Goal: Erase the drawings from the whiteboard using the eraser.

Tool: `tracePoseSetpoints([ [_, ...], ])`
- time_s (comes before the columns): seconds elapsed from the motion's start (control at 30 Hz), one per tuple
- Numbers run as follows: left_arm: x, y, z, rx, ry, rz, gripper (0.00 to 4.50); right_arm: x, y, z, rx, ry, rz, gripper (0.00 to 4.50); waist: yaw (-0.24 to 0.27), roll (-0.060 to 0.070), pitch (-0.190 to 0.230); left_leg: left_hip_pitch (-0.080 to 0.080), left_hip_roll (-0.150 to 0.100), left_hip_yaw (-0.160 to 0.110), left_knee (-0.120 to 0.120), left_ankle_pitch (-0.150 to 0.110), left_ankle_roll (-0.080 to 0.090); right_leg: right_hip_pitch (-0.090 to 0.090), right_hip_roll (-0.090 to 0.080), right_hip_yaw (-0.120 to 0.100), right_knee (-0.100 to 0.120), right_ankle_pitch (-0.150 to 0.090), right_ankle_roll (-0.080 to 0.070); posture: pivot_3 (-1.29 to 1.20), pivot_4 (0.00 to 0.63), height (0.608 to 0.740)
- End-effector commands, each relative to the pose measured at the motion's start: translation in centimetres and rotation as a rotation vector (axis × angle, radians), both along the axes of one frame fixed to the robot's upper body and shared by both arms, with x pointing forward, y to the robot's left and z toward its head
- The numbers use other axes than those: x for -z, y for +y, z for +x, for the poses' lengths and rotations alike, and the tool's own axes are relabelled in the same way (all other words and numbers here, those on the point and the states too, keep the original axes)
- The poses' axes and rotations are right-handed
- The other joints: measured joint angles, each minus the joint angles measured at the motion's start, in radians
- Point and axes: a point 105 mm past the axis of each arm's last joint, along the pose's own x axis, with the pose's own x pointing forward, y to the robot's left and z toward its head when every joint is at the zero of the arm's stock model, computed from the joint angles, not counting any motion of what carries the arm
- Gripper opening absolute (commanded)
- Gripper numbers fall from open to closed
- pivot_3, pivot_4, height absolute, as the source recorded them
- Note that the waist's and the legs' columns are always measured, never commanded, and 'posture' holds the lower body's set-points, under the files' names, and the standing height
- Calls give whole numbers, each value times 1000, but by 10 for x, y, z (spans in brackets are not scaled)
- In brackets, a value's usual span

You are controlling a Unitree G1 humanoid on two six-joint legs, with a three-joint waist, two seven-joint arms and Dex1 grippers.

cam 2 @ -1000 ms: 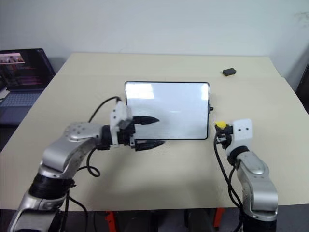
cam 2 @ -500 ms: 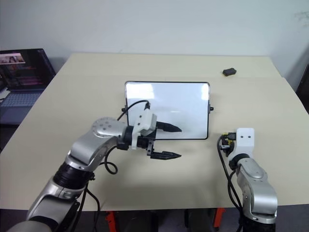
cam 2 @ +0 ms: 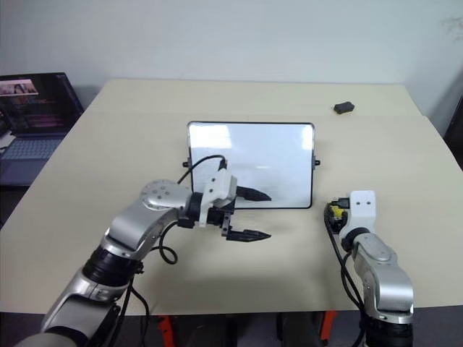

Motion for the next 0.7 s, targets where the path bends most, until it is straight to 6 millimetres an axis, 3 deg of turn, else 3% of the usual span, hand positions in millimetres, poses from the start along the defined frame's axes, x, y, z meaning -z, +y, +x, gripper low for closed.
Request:
tracePoseSetpoints([
  [0.03, -8, -1, -4, -4, -40, -24, 4500, -13, 0, 3, -7, -62, -2, 4478, 0, 0, 0, 0, 0, 0, 0, 0, 0, 0, 0, 0, 0, 0, 0, 0, 150, 740],
  [0.17, -8, 4, -2, -58, -43, -41, 4500, -31, 6, 4, -34, -141, 56, 4478, 0, 0, 0, 0, 0, 0, 0, 0, 0, 0, 0, 0, 1, 0, 0, 0, 150, 740],
  [0.3, -15, 26, 3, -213, -17, -119, 4500, -62, 6, 1, -29, -286, 107, 4478, -2, 1, 0, 0, 0, 0, 1, 0, 0, 0, 0, 0, 2, 0, 0, 0, 150, 740],
  [0.43, -28, 66, 11, -494, 3, -253, 4500, -81, -10, -2, 32, -425, 81, 4478, 0, 0, 0, 1, 1, -1, 1, 0, 0, 0, 0, 0, 3, 0, 0, 0, 150, 740],
  [0.57, -30, 120, 14, -839, -54, -321, 4500, -73, -35, 1, 88, -461, 59, 4478, 1, 0, -1, 1, 0, 0, 2, 0, 0, 0, -1, 0, 4, 0, 0, 0, 150, 740],
  [0.7, -29, 163, 11, -1090, -138, -363, 4500, -61, -59, 3, 103, -497, 9, 4478, 4, 0, -1, 2, 0, 0, 3, 0, 0, 1, -1, 0, 5, 0, 0, 0, 150, 740],
])
